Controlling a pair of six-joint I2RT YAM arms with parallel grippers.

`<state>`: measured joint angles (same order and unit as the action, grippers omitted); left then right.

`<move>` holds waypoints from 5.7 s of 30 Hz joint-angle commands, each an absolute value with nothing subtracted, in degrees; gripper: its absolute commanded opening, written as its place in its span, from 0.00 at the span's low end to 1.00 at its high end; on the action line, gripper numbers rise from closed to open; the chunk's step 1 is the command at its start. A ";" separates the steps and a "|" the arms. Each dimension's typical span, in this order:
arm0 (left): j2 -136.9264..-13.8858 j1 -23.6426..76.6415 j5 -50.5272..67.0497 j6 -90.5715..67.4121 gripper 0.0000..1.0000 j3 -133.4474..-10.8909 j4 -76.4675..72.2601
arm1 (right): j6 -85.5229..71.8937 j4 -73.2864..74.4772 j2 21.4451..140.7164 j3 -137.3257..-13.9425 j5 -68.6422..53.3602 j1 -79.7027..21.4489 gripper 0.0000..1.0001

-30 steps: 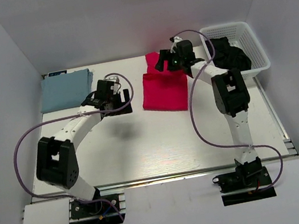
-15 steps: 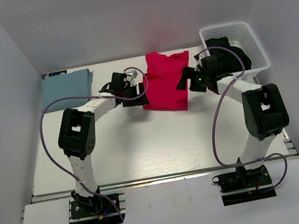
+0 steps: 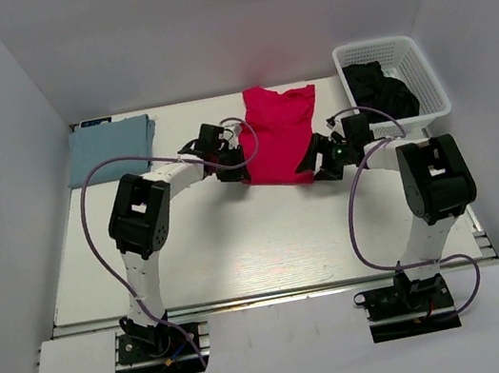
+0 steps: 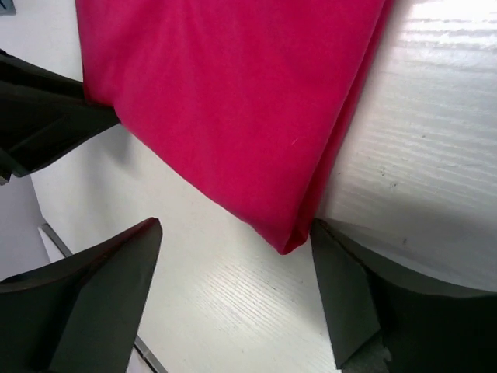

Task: Fold and stack the t-shirts
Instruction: Grab one side of the 2/3 rectangular tshirt with both arms, then fold the long partially folded tshirt into a neat square

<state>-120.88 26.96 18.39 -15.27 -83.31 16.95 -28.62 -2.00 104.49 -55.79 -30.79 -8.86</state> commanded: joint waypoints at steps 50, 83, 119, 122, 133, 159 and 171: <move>-73.64 28.48 27.08 -13.27 0.00 -64.86 38.41 | -3.34 24.26 65.47 -51.15 -56.95 -8.79 0.00; -98.25 21.19 18.63 -15.21 0.00 -81.64 30.50 | -15.73 2.82 88.77 -61.61 -54.67 -5.89 0.00; -126.13 20.65 24.79 -11.17 1.00 -111.45 18.81 | -19.00 -2.82 110.23 -76.73 -38.94 0.44 0.90; -124.10 22.05 24.26 -9.59 1.00 -108.46 19.33 | -16.61 -0.09 106.44 -74.10 -39.28 -1.65 0.90; -128.22 24.35 34.19 -12.91 1.00 -106.95 12.22 | -18.28 -3.95 108.53 -72.24 -44.82 -8.79 0.90; -132.99 21.71 21.89 -13.62 1.00 -110.48 20.39 | -13.73 -0.09 120.95 -82.17 -47.46 -7.47 0.90; -115.67 23.38 13.54 -12.30 1.00 -100.64 23.54 | -12.03 -5.60 95.73 -60.22 -40.79 -8.35 0.90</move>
